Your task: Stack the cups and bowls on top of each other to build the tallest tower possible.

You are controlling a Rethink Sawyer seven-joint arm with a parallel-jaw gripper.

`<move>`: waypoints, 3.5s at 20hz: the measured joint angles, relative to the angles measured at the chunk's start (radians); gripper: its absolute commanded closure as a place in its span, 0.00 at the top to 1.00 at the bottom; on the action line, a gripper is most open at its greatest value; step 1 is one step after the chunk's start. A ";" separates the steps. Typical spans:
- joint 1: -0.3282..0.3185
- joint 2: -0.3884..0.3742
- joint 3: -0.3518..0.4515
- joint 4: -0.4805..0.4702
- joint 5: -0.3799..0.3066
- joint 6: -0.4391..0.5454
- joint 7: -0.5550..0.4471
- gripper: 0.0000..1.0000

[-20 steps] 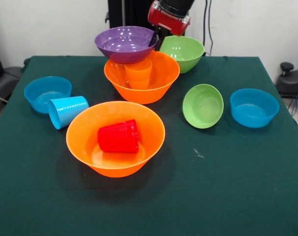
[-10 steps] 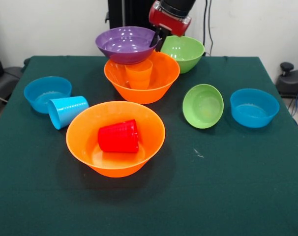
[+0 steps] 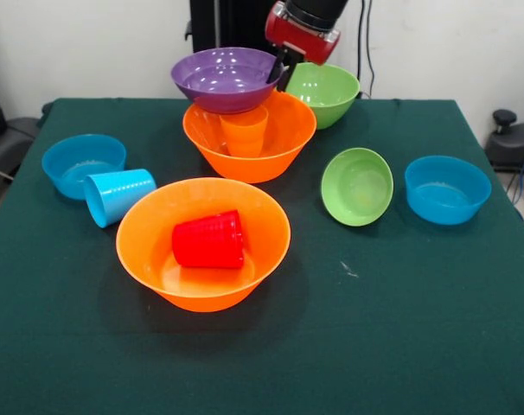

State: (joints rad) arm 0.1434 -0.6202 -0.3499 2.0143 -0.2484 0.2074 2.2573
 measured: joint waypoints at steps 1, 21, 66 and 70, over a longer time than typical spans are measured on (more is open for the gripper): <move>0.001 0.000 0.000 0.000 0.002 0.000 0.000 0.00; 0.018 0.011 -0.001 -0.043 0.061 0.000 0.000 0.00; -0.051 0.042 -0.002 -0.135 0.122 0.016 0.000 0.00; -0.051 0.036 -0.002 -0.125 0.122 0.011 0.000 0.00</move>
State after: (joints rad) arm 0.0926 -0.5843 -0.3523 1.8890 -0.1269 0.2180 2.2573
